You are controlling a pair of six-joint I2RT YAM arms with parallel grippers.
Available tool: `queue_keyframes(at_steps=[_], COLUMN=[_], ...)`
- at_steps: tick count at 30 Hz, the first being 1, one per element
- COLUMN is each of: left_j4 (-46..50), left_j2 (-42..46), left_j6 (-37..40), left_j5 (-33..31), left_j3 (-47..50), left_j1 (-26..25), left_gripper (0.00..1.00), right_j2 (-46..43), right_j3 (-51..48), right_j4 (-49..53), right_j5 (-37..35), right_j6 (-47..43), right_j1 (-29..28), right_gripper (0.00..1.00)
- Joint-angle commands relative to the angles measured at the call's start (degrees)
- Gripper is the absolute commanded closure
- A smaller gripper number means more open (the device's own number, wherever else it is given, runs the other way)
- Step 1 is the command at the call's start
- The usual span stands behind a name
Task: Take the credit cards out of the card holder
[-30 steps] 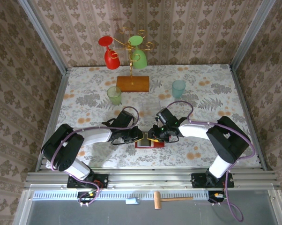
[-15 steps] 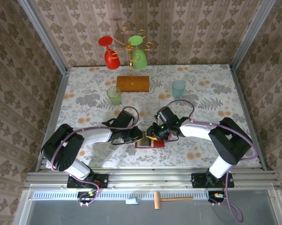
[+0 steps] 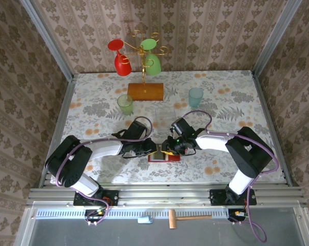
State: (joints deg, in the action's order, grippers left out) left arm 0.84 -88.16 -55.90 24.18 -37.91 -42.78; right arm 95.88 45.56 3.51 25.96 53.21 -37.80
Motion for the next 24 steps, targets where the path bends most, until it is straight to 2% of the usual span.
queue_keyframes(at_steps=[1, 18, 24], left_j4=[0.9, 2.9, 5.4], left_j2=[-0.4, 1.6, 2.0], left_j6=[0.8, 1.2, 2.3], left_j5=[-0.2, -0.2, -0.7], left_j3=[-1.2, -3.0, -4.8], left_j1=[-0.3, -0.4, -1.1], left_gripper=[0.83, 0.83, 0.86], right_j2=[0.9, -3.0, -3.7], right_j3=[1.2, 0.3, -0.1], right_j4=[3.3, 1.8, 1.7], right_j5=[-1.8, 0.3, 1.2], right_j6=[-1.8, -2.6, -3.8], right_j1=[0.5, 1.8, 2.8], right_gripper=[0.74, 0.74, 0.65])
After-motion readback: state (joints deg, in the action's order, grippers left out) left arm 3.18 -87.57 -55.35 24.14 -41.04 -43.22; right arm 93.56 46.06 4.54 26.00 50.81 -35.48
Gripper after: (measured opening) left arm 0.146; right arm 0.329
